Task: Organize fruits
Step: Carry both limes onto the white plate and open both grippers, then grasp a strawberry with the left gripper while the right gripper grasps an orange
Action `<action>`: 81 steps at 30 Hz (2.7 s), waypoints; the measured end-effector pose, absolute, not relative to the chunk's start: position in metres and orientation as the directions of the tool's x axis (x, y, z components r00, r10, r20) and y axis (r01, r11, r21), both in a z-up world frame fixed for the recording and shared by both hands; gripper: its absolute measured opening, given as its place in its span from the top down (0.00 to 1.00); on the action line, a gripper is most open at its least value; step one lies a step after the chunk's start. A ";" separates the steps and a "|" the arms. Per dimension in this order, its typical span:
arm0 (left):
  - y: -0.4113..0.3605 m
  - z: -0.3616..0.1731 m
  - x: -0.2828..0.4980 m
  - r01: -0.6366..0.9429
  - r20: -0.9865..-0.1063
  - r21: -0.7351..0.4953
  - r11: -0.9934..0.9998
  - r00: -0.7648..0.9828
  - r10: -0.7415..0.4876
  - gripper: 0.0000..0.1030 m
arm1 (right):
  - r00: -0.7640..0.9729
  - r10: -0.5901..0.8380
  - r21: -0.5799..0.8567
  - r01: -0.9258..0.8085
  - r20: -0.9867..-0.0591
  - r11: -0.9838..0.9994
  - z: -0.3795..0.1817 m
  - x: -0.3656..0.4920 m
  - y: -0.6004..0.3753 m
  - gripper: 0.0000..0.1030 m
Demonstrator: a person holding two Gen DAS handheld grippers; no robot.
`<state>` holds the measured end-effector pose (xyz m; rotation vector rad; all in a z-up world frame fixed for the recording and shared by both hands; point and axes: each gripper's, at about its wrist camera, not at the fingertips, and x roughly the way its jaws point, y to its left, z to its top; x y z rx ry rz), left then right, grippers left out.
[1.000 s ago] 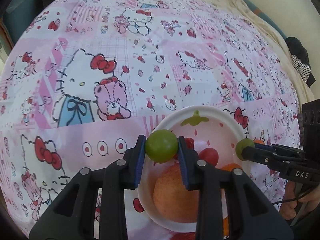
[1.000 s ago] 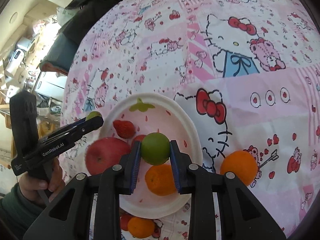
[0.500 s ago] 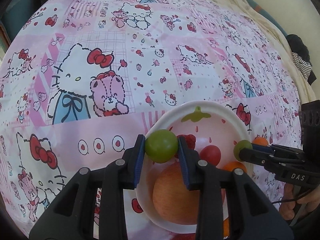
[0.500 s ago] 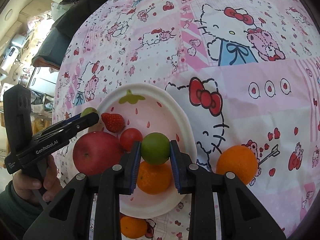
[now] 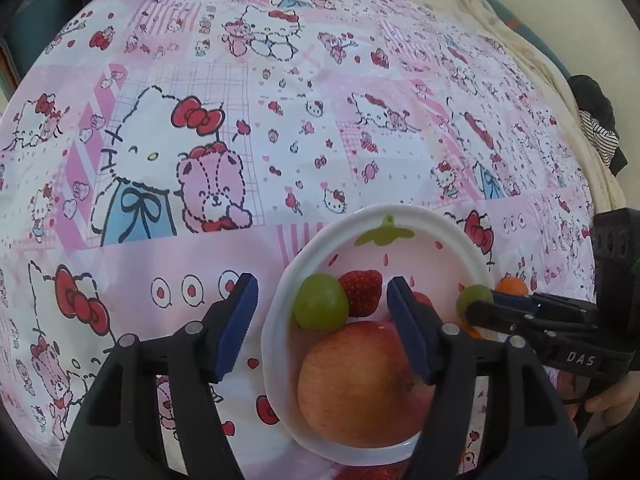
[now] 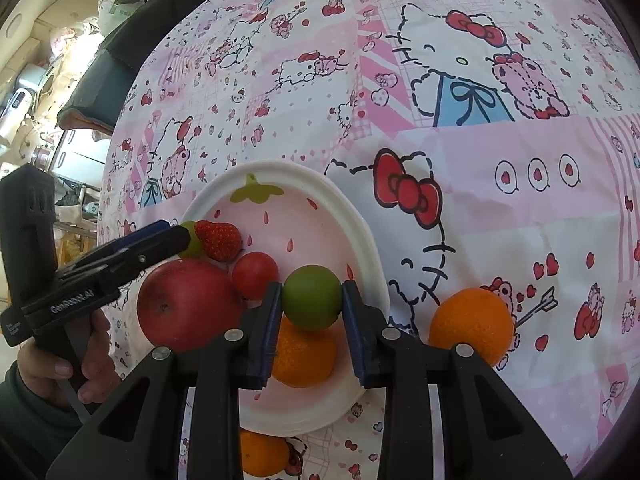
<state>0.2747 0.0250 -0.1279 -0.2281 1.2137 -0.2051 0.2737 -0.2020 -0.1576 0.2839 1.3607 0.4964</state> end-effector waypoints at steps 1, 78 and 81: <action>0.025 -0.127 0.275 0.034 -0.899 -0.284 0.958 0.339 -0.278 0.38 | 0.127 0.493 0.470 -0.176 -0.860 0.865 -0.158 0.274 -0.201 0.67; -0.010 -0.162 0.148 -0.117 -0.948 -0.310 0.944 0.108 -0.298 0.58 | 0.276 0.510 0.513 -0.068 -0.814 0.856 -0.094 0.136 -0.263 0.34; -0.009 -0.159 0.146 -0.107 -0.948 -0.311 0.945 0.110 -0.299 0.59 | 0.275 0.507 0.509 -0.069 -0.817 0.858 -0.094 0.136 -0.262 0.34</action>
